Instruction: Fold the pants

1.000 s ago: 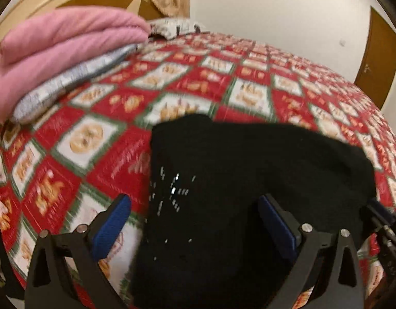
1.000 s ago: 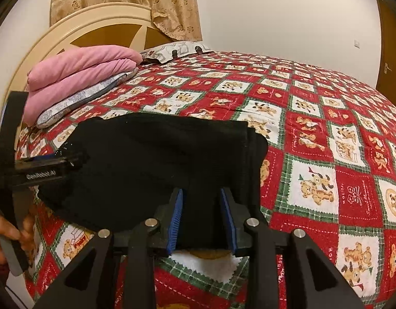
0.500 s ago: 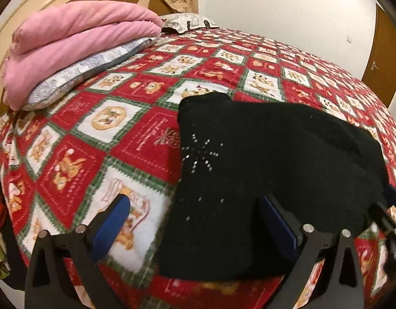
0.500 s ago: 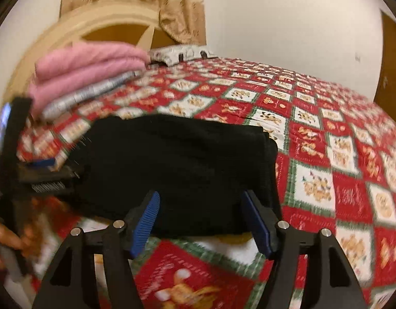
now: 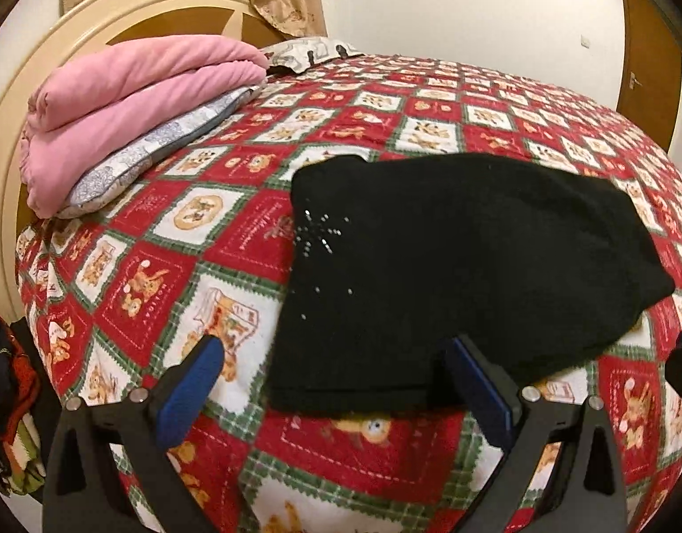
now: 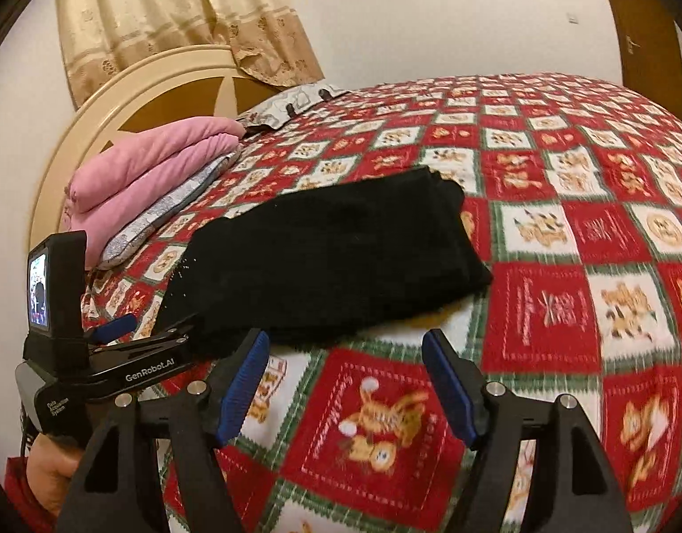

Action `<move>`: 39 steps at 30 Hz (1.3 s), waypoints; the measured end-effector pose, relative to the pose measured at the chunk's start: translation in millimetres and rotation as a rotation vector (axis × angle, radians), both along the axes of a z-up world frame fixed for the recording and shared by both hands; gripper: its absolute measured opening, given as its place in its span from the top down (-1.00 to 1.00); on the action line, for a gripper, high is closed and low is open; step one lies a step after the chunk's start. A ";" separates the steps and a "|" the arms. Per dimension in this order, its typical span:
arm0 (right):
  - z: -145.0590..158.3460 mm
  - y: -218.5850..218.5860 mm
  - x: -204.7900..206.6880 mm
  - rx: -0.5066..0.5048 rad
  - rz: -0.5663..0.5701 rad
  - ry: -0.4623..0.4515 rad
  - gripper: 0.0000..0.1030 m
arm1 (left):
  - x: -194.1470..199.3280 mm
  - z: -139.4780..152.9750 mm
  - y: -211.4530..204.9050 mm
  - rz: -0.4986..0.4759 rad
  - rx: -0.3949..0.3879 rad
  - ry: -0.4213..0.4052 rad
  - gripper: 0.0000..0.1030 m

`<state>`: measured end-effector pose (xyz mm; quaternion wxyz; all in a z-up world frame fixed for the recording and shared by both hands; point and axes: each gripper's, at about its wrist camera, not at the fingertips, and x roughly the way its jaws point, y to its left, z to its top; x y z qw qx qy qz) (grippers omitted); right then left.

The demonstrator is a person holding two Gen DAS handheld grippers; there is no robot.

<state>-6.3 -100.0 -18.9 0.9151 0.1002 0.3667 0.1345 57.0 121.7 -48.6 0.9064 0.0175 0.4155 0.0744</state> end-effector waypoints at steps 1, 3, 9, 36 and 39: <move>-0.1 0.7 -1.2 -0.009 -0.016 0.003 -0.41 | -1.0 0.1 -1.5 -0.001 0.005 0.001 -0.99; 1.3 0.1 -1.5 -0.026 -0.045 0.004 -0.41 | -0.8 0.2 -3.6 -0.002 0.017 0.013 -0.99; 22.7 -1.7 -11.6 -0.030 -0.083 -0.048 -0.42 | -24.0 14.6 -7.9 -0.006 0.014 -0.015 -0.99; 125.6 -11.7 -184.6 -0.005 -0.222 -0.416 -0.75 | -175.2 102.8 -26.9 -0.023 0.063 -0.289 -1.00; 130.8 -7.8 -188.9 -0.014 -0.219 -0.438 -0.76 | -182.9 108.3 -26.5 -0.030 0.042 -0.314 -1.00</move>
